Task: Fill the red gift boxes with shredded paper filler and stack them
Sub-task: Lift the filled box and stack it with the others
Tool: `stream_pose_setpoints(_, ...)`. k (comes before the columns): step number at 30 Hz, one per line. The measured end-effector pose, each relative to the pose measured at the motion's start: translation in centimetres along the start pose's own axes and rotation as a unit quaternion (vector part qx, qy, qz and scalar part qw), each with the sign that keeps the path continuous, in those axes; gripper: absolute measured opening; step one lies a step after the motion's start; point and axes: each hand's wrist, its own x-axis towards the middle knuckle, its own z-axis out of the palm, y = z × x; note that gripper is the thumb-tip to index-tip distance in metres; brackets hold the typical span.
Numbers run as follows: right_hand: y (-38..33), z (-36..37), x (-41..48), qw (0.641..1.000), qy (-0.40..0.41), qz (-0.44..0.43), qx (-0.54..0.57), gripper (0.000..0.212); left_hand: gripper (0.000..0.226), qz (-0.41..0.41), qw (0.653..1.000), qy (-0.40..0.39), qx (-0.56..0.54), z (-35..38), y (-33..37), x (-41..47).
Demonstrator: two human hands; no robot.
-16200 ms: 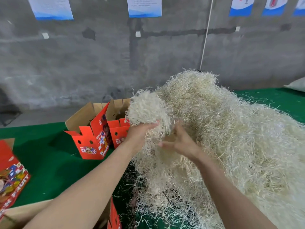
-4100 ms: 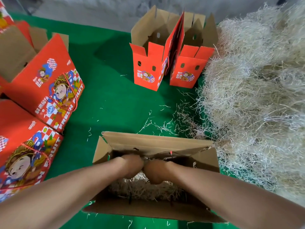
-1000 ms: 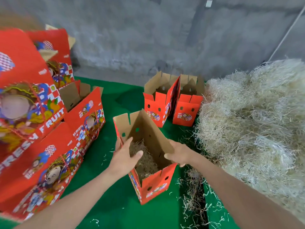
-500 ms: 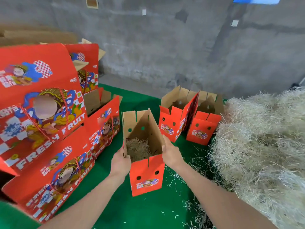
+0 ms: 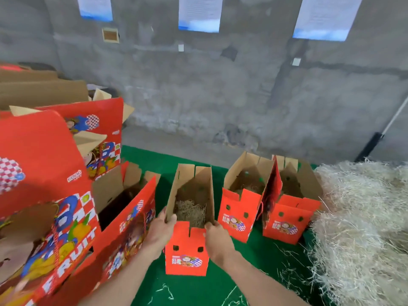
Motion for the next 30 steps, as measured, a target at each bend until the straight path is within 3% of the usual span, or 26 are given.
stream_pose_setpoints(3,-0.5,0.1,4.8,0.994,0.018,0.005,-0.108,0.038,0.047,0.05,0.989,0.094,0.105,1.3,1.9,5.1)
stream_pose_setpoints(6,-0.1,-0.4,9.2,0.97,0.027,-0.013,-0.24,0.045,0.043,0.041,0.983,0.093,0.151,2.0,2.8,9.7)
stream_pose_setpoints(11,2.5,-2.4,14.2,0.953,0.001,-0.046,-0.301,0.049,0.042,-0.027,0.995,0.061,0.068,3.7,4.9,15.4)
stream_pose_setpoints(18,9.0,-4.4,13.8,0.924,0.038,-0.047,-0.377,0.032,0.028,0.026,0.996,-0.047,0.071,9.9,7.5,16.7)
stream_pose_setpoints(21,11.9,-5.2,12.5,0.93,0.081,-0.017,-0.358,0.031,0.032,0.047,0.992,-0.063,0.096,12.5,8.5,15.9)
stream_pose_setpoints(23,13.5,-5.5,11.7,0.949,0.129,0.01,-0.287,0.036,0.036,0.051,0.989,-0.023,0.139,13.4,8.8,15.7)
stream_pose_setpoints(25,14.5,-5.6,11.1,0.964,0.157,0.063,-0.206,0.05,0.042,0.061,0.992,0.037,0.108,13.9,8.2,15.5)
stream_pose_setpoints(28,14.8,-4.7,10.9,0.982,0.118,0.103,-0.107,0.061,0.061,0.14,0.98,0.141,0.01,14.8,6.4,13.2)
stream_pose_setpoints(30,14.5,-4.0,11.6,0.987,0.082,0.1,-0.099,0.073,0.069,0.183,0.979,0.087,0.02,16.0,5.3,12.1)
